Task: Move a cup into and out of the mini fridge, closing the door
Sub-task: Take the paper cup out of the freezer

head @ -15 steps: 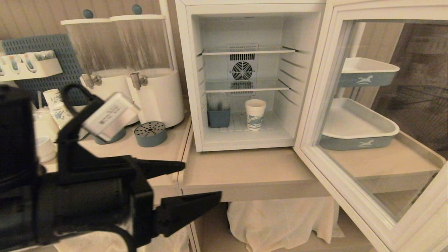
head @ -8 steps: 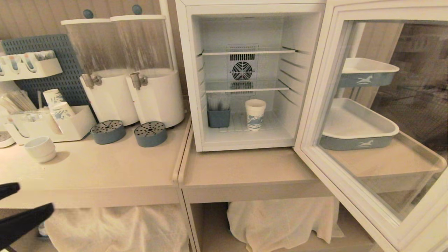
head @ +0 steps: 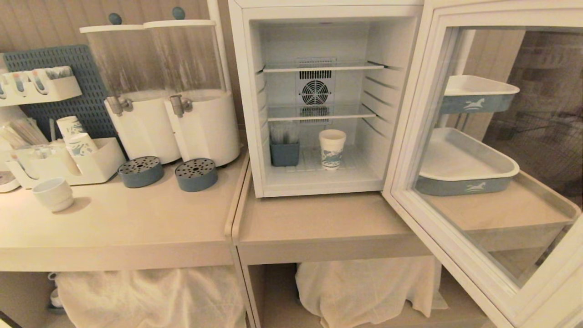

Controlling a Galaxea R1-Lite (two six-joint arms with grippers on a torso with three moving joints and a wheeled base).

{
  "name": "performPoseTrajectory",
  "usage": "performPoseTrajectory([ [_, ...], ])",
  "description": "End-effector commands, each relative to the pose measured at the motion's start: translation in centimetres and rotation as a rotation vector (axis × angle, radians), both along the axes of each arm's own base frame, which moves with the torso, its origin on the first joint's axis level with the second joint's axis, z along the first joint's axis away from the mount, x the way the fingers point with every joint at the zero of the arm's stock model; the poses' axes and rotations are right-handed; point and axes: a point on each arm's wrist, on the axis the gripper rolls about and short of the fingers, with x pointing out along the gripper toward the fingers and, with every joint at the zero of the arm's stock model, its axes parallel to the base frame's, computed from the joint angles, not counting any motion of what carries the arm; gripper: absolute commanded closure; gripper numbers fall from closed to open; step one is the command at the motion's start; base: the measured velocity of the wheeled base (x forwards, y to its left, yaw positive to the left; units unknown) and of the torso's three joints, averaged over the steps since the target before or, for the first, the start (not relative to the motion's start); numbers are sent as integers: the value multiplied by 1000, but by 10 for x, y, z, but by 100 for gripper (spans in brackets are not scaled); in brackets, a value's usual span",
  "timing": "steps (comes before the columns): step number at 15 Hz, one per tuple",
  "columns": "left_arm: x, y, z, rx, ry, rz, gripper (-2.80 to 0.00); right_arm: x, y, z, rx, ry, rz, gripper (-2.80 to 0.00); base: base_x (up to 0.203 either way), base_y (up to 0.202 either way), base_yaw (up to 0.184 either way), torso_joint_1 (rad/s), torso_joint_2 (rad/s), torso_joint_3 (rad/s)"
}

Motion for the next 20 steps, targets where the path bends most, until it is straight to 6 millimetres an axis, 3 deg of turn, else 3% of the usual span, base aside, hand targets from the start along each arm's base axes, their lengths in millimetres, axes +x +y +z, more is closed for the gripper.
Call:
performPoseTrajectory([
  [1,-25,-2,-27,2,-81,-30,0,0,0,0,0,2,0,0,0,0,0,0,0,0],
  [3,-24,-3,-56,-3,-18,-58,0,0,0,0,0,-1,0,0,0,0,0,0,0,0],
  [5,-15,-2,-65,-83,23,-11,0,0,0,0,0,0,0,0,0,0,0,0,0,0],
  [8,15,-1,-71,-72,-181,32,0,0,0,0,0,-2,0,0,0,0,0,0,0,0],
  [11,46,0,-110,-85,-303,53,0,0,0,0,0,-2,0,0,0,0,0,0,0,0],
  [14,48,0,-135,-45,-100,82,0,0,0,0,0,-2,0,0,0,0,0,0,0,0],
  [20,48,0,-135,-14,-100,79,0,0,0,0,4,-1,0,0,0,0,0,0,0,0],
])
